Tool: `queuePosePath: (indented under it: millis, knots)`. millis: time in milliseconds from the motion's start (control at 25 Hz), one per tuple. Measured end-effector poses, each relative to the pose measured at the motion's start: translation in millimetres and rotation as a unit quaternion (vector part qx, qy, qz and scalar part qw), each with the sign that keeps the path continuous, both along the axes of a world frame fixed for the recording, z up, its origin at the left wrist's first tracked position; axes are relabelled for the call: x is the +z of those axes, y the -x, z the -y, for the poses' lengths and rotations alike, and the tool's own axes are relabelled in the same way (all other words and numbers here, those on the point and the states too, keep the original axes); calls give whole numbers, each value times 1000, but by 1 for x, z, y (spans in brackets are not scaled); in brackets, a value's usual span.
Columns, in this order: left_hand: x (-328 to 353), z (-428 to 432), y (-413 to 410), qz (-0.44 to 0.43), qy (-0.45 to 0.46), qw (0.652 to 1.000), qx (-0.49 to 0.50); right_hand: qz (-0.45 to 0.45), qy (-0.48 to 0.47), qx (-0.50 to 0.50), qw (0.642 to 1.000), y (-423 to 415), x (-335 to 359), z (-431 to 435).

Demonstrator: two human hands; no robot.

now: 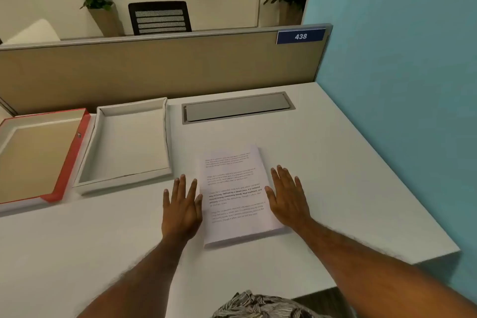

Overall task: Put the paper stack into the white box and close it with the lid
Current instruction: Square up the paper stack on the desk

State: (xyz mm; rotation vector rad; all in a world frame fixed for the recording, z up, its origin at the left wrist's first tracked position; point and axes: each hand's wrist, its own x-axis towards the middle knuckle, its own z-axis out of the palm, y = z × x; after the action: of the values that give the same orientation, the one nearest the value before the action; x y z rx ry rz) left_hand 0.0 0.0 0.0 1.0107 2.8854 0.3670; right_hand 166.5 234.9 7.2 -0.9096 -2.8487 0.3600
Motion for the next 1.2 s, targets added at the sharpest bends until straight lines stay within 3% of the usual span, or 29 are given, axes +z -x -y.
queuePosePath:
  millis: [160,440,720,920,1200]
  knots:
    - [-10,-1,-2,59,11,998,35,41,79,-47,995,5,-4,5]
    - [-20,-22,-13,132,-32,989,64,32,207,-103,972,36,0,19]
    - [-28,-34,-6,126,-27,992,-7,47,197,-138,969,57,8,5]
    - [-35,-35,-8,124,-25,992,-6,44,209,-150,965,72,9,6]
    - [-31,-39,-5,159,-37,986,-26,38,309,-256,915,92,19,-5]
